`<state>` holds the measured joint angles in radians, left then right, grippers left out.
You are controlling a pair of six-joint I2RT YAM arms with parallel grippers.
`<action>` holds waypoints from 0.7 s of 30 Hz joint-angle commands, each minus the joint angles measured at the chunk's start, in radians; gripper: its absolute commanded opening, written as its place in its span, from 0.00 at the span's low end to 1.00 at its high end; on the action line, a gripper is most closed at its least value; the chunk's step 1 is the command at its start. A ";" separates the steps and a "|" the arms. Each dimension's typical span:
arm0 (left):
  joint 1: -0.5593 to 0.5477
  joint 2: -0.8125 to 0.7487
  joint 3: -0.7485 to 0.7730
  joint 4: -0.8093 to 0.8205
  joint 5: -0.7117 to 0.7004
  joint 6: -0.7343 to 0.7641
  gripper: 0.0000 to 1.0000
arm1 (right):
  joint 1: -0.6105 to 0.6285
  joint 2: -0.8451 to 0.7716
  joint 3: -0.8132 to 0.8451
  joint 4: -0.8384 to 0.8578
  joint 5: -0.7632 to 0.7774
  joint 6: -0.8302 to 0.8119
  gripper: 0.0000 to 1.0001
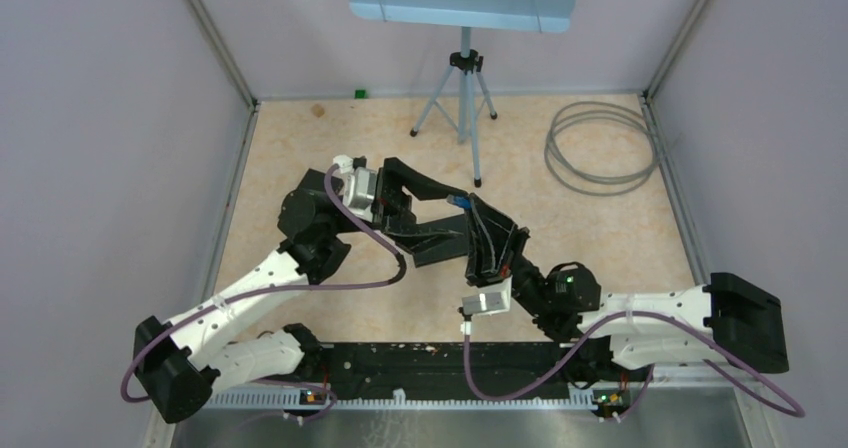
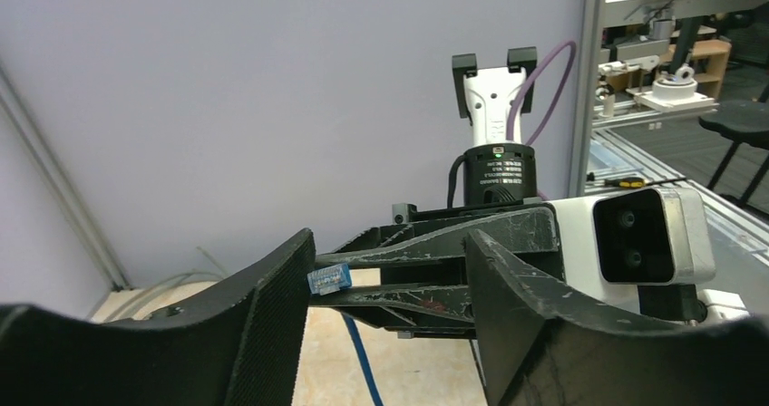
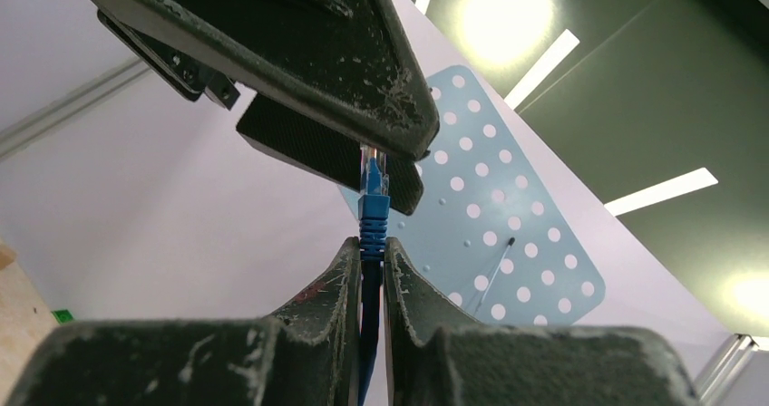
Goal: Insert the plug into the switch port
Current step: Pick up the connector from the center of the board.
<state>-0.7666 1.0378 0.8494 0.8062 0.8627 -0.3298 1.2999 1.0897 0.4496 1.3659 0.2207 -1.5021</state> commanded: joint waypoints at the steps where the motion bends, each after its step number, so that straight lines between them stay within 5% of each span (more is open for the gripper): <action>1: -0.005 -0.038 0.013 -0.013 -0.043 0.023 0.64 | 0.006 -0.014 0.001 0.086 0.026 -0.022 0.00; 11: -0.005 -0.030 0.018 -0.044 -0.057 0.032 0.35 | 0.009 -0.023 -0.006 0.084 0.018 -0.015 0.00; 15: -0.005 -0.028 0.026 -0.066 -0.056 0.052 0.04 | 0.011 -0.029 -0.009 0.083 0.015 -0.005 0.00; 18: -0.005 -0.021 0.039 -0.112 -0.040 0.083 0.00 | 0.010 -0.044 -0.008 0.048 0.014 0.038 0.00; 19: -0.005 -0.021 0.043 -0.123 -0.027 0.095 0.00 | 0.011 -0.057 -0.009 0.027 0.014 0.062 0.02; 21: -0.005 -0.025 0.047 -0.156 -0.012 0.127 0.00 | 0.012 -0.095 -0.011 -0.044 0.022 0.136 0.22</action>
<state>-0.7639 1.0214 0.8585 0.7219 0.7773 -0.2558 1.3067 1.0687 0.4316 1.3537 0.2237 -1.4746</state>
